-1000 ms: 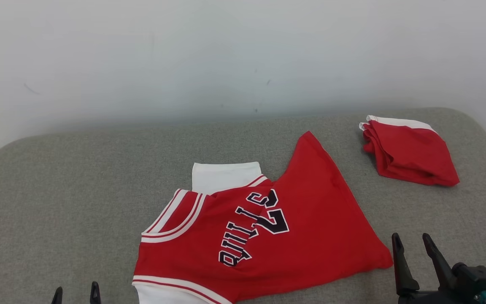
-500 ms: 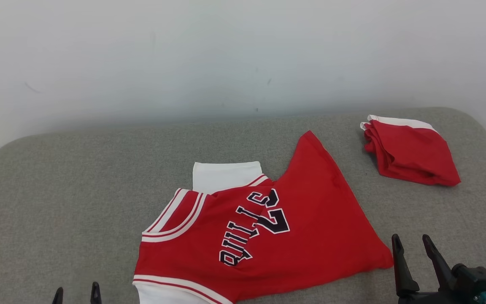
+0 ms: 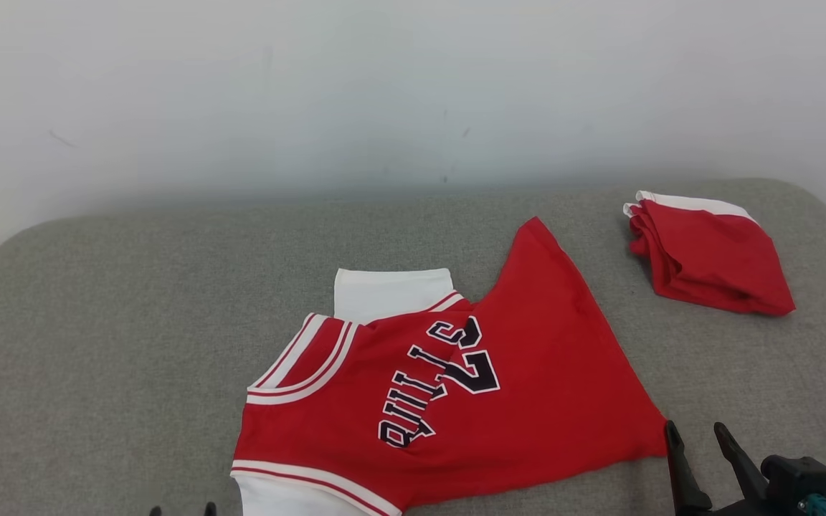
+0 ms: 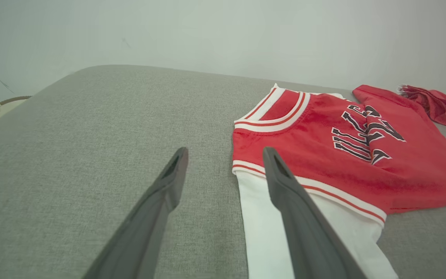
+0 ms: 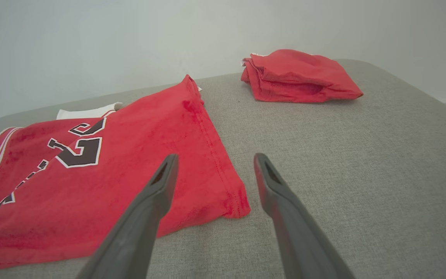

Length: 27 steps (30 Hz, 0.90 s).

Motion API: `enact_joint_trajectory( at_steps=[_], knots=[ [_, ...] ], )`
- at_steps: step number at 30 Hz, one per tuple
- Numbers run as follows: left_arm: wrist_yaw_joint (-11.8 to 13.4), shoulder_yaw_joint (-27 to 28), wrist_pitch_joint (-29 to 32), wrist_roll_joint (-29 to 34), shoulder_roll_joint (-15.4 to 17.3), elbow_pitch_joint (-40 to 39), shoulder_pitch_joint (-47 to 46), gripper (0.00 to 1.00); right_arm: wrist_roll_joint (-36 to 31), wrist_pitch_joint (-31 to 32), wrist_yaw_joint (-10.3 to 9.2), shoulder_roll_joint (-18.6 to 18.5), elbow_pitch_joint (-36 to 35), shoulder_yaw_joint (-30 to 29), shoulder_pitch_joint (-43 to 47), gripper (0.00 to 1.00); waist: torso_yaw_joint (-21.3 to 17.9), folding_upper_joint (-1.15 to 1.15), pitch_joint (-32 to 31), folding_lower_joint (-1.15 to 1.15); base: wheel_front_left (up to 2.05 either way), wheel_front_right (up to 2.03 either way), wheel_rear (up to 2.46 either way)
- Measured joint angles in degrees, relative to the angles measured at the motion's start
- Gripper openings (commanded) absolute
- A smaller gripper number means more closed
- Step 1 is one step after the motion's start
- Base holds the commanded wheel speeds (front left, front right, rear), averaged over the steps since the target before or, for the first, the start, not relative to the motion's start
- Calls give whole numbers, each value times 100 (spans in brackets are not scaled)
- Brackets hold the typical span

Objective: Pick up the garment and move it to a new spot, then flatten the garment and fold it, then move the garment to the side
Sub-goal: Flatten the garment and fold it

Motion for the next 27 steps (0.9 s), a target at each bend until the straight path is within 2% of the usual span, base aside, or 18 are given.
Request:
enact_joint_trajectory(
  at_steps=[8, 19, 27],
  knots=[
    [-222, -445, 136, -125, -93, 416, 66, 100, 55, -4, 0, -168, 550, 78, -261, 100, 47, 0, 183, 0, 0, 0, 0],
    [-253, -851, 208, -227, -189, 1103, -54, 100, 55, -144, 0, -292, 1252, 211, -886, 100, 139, 0, 524, 0, 0, 0, 0],
    [-193, -966, 348, -361, -218, 1301, -102, 100, 163, -197, 0, -343, 1822, 361, -1165, 100, 173, 0, 632, 0, 0, 0, 0]
  ],
)
